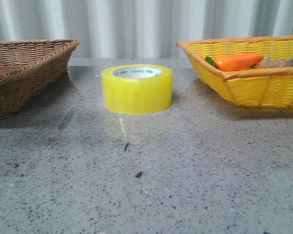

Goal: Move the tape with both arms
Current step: 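Lower the left gripper onto the tape roll and grasp its rim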

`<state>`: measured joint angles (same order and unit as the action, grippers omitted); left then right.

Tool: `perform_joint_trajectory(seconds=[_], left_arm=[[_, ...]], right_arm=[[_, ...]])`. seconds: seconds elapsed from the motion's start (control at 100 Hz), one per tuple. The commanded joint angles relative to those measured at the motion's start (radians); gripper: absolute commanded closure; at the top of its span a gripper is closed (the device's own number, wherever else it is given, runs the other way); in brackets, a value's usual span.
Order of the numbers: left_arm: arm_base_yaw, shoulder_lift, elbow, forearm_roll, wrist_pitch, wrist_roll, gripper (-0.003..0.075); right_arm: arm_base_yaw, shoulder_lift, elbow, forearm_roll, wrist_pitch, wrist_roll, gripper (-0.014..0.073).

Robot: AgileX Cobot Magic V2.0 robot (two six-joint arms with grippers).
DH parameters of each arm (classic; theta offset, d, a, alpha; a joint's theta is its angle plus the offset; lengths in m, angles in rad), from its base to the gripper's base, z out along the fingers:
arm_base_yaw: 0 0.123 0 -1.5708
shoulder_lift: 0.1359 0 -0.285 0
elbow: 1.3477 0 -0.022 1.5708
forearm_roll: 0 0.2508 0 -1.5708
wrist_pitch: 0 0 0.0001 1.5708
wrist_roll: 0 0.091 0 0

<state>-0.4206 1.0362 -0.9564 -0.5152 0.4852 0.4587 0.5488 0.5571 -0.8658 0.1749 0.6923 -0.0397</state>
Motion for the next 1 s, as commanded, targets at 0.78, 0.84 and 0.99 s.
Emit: perform_joint_trajectory(seconds=[0.78,0.84,0.99], left_arm=[[-0.038,0.748,-0.626,0.059,0.389,-0.132,0.0301],[-0.038,0.759,-0.626,0.06,0.389,-0.132,0.0301],[-0.039,0.783,-0.626,0.046,0.388,-0.132,0.0309]], right_arm=[[0.002,-0.12,0.047,0.028,-0.056,-0.009,0.0636],[0.002,-0.12,0.047,0.028,-0.055,-0.009,0.0636],[0.002,-0.12,0.047,0.028,-0.055,-0.009,0.0636]])
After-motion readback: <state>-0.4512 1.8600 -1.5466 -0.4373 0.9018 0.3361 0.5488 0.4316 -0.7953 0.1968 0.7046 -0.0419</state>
